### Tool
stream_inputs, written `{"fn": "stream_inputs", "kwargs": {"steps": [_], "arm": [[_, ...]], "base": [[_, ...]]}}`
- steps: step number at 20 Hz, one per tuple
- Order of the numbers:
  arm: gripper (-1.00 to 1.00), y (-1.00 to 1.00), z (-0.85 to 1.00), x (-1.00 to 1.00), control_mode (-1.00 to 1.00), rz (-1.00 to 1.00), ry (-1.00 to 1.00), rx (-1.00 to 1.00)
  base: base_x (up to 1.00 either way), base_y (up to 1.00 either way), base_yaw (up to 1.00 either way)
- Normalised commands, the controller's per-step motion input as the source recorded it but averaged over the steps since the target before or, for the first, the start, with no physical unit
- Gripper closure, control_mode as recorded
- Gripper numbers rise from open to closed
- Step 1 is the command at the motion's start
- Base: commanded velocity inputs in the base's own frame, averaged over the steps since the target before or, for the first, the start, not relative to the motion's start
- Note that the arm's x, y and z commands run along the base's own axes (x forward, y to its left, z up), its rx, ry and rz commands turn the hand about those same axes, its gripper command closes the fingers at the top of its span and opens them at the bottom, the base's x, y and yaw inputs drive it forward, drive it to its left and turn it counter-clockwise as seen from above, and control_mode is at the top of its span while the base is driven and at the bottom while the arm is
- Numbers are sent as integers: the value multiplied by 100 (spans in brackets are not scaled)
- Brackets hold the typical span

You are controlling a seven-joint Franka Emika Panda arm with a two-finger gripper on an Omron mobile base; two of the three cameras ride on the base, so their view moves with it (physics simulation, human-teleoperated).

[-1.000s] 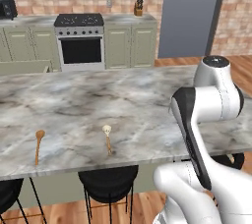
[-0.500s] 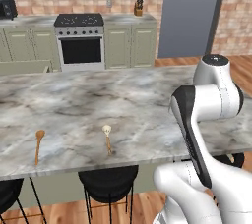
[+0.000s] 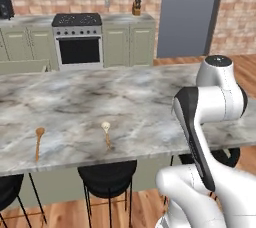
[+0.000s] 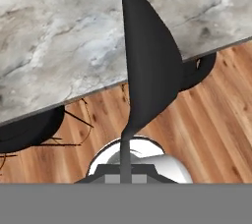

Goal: Pick up the metallic utensils from the counter and place them in the open drawer. Make sure not to pick up any wooden utensils.

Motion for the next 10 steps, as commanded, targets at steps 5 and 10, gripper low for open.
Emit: {"fn": "stream_inputs", "kwargs": {"steps": [5,10], "arm": [[100,0,0,0,100,0,0,0],[100,0,0,0,100,0,0,0]], "base": [[-66,-22,-13],[-43,-62,-10]]}}
